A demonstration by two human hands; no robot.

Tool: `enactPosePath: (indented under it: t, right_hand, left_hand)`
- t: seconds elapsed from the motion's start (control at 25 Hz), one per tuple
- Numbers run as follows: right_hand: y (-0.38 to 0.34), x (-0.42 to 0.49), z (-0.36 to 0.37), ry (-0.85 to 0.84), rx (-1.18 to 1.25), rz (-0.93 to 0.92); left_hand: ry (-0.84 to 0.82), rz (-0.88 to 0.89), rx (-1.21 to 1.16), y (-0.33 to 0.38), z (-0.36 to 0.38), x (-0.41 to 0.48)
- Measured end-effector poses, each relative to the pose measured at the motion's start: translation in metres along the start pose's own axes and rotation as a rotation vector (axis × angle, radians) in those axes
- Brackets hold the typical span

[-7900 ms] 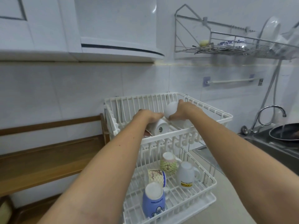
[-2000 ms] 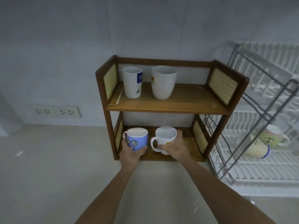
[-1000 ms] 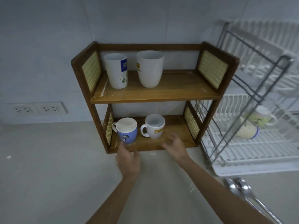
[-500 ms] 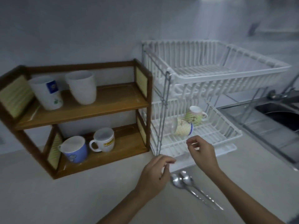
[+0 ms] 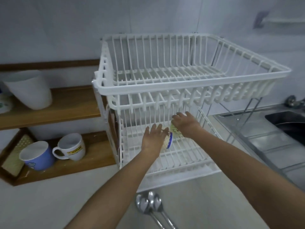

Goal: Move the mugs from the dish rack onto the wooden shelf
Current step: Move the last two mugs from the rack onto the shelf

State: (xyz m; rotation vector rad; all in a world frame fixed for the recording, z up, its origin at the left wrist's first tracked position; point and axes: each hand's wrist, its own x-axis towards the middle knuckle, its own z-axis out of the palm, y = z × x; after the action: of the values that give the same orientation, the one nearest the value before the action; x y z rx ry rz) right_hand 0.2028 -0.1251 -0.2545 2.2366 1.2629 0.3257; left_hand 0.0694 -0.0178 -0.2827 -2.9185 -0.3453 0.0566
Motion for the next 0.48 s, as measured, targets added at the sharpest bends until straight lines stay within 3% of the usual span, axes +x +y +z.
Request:
enactPosePath:
  t: [0.24, 0.48]
  right_hand:
    - [-0.002, 0.042, 0.022, -0.144, -0.288, -0.112]
    - [-0.007, 0.042, 0.053, -0.051, -0.512, -0.108]
  left_hand:
    - [-0.087, 0.113, 0.023, -0.021, -0.001, 0.029]
    - [-0.118, -0.019, -0.547, -0.029, 0.002, 0.012]
